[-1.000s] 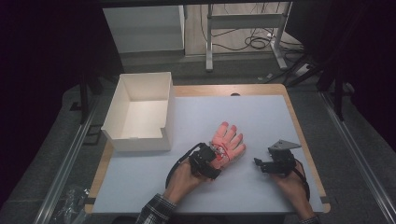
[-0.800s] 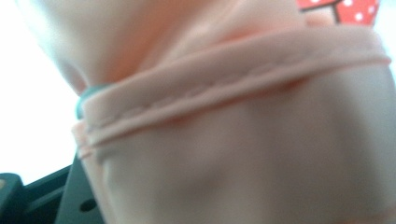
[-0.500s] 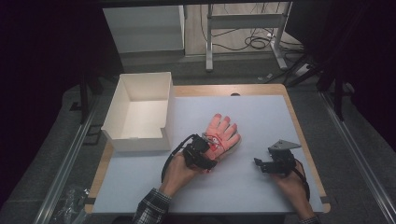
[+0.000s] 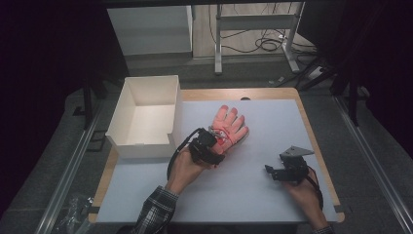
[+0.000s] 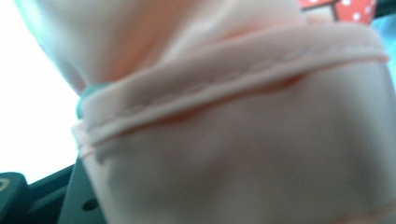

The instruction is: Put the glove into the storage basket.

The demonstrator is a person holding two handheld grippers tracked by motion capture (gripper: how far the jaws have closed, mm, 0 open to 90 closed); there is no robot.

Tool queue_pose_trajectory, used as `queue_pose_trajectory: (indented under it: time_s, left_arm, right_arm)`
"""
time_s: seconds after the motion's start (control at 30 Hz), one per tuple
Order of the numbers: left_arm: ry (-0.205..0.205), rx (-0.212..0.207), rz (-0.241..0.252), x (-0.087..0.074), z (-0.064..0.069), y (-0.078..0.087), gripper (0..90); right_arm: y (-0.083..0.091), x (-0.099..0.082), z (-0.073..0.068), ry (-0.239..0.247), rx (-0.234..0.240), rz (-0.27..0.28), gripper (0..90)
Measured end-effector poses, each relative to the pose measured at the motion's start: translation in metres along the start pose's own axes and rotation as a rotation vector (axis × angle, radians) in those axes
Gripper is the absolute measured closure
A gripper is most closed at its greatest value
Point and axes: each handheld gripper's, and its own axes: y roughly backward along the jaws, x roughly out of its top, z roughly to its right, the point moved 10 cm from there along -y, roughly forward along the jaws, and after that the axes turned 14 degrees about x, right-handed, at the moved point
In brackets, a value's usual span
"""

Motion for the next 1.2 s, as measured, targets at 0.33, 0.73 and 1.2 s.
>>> queue_pose_trajectory:
  time_s: [0.33,0.73,1.2]
  left_arm:
    - [0.022,0.031,0.016,0.026,-0.018,0.009,39.8]
    - [0.033,0.095,0.024,0.05,-0.044,0.017,39.7]
    - [0.119,0.17,0.048,0.062,-0.095,0.042,39.5]
  right_arm:
    - [0.0,0.0,0.0,-0.002,0.002,0.0,23.2]
    - [0.0,0.0,0.0,-0.002,0.003,0.0,23.2]
    - [0.0,0.0,0.0,0.0,0.001,0.003,23.1]
